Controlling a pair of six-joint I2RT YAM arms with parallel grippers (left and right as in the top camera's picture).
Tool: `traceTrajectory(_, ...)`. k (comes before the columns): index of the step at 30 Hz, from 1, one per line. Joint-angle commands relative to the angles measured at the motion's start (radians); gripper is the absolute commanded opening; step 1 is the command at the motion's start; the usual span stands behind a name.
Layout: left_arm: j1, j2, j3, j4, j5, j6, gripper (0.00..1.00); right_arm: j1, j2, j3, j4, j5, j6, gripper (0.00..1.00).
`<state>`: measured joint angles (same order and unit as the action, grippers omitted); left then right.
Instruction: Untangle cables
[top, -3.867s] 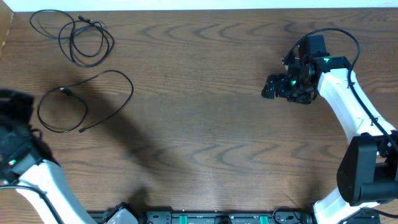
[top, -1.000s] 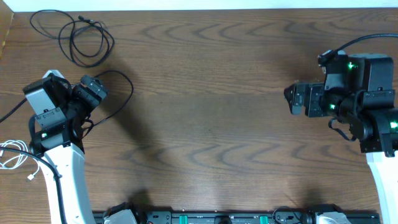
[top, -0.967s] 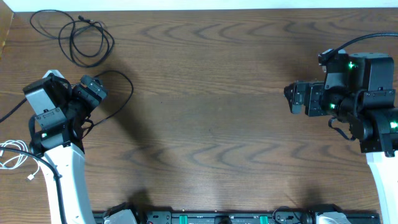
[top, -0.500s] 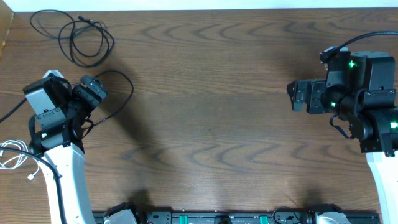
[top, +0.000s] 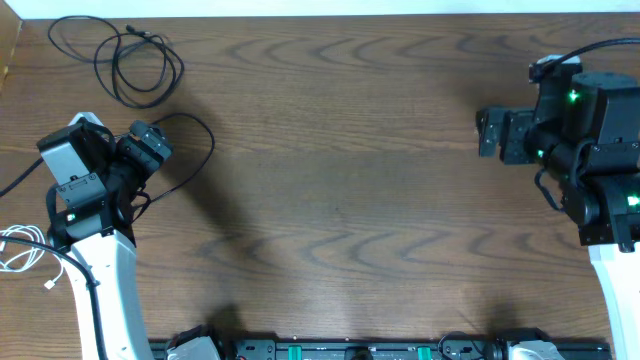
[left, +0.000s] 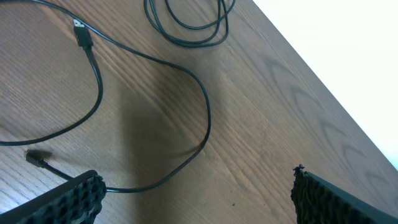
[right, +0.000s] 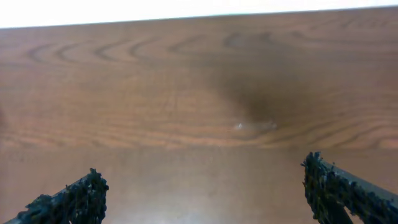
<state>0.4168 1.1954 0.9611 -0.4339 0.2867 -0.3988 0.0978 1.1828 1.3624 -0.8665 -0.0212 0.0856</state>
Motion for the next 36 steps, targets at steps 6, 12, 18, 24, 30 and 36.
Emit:
traceTrajectory(6, -0.002, 0.006, 0.003, 0.0, 0.009, 0.002, 0.98, 0.008, -0.035, -0.029, 0.181, 0.083, -0.108, 0.99)
traceTrajectory(12, -0.002, 0.006, 0.003, 0.0, 0.009, 0.002, 0.98, -0.019, -0.142, -0.203, 0.449, 0.079, -0.17, 0.99)
traceTrajectory(18, -0.002, 0.006, 0.003, 0.0, 0.009, 0.002, 0.98, -0.062, -0.285, -0.43, 0.71, 0.032, -0.178, 0.99)
traceTrajectory(24, -0.002, 0.006, 0.003, 0.0, 0.009, 0.002, 0.98, -0.093, -0.462, -0.676, 0.9, 0.01, -0.208, 0.99)
traceTrajectory(30, -0.002, 0.006, 0.003, 0.0, 0.009, 0.002, 0.98, -0.106, -0.671, -0.931, 1.015, 0.011, -0.234, 0.99)
traceTrajectory(36, -0.002, 0.006, 0.003, 0.0, 0.009, 0.002, 0.98, -0.106, -0.882, -1.135, 1.067, 0.015, -0.252, 0.99)
